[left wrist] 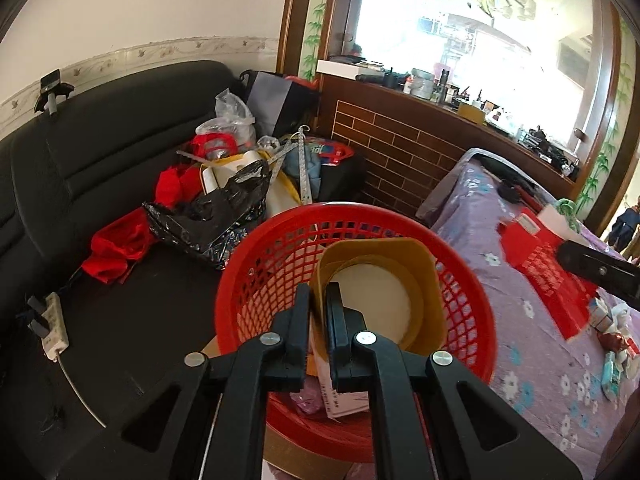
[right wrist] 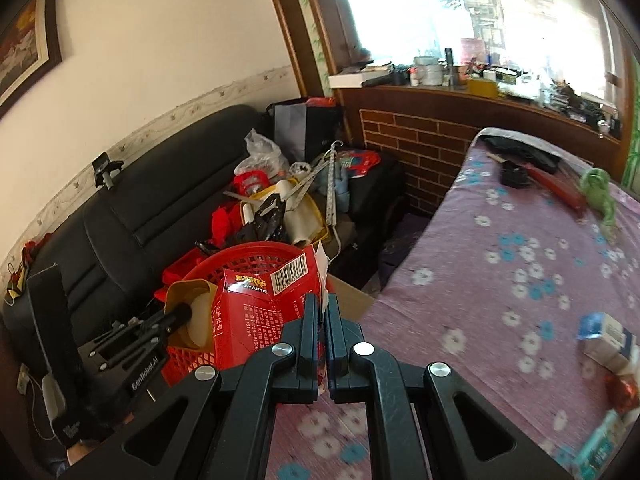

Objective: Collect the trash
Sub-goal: 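Carry both items over the red basket and open both grippers, then move both grippers back over the table, then grasp the blue cartoon wipes pack with the left gripper while the right grasps the white-and-red bag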

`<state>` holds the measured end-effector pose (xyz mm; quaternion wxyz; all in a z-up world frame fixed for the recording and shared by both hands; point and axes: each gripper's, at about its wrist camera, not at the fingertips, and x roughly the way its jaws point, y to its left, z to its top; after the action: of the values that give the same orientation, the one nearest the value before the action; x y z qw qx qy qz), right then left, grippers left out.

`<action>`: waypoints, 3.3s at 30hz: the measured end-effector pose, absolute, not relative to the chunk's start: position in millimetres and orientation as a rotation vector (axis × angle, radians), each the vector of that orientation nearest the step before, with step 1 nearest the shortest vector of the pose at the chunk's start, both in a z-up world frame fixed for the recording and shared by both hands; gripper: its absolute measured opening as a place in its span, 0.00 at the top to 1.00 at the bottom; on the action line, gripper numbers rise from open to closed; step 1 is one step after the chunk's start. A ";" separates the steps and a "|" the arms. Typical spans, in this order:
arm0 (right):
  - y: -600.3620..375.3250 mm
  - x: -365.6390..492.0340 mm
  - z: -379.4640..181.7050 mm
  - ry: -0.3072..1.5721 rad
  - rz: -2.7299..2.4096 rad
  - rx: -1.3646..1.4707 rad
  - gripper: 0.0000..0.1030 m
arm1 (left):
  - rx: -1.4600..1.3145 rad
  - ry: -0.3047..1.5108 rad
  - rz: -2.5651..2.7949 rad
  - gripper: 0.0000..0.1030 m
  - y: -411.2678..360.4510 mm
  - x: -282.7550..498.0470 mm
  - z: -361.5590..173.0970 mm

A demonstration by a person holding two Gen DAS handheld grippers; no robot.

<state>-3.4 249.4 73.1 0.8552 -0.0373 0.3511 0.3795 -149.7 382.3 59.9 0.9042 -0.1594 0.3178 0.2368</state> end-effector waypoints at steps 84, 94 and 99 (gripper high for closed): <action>-175.0 45.3 31.1 0.710 0.198 0.251 0.57 | 0.086 0.930 -0.183 0.58 -28.9 4.6 10.9; -166.2 35.2 39.8 0.652 0.229 0.221 0.57 | 0.029 0.794 -0.196 0.66 -2.5 -39.1 36.3; -157.1 25.8 47.2 0.602 0.256 0.182 0.57 | -0.054 0.744 -0.162 0.66 20.9 -47.1 40.4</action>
<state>25.8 -157.1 47.2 0.9428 0.0893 0.2954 0.1258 -47.1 20.9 40.4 0.9280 -0.0265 0.3632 -0.0791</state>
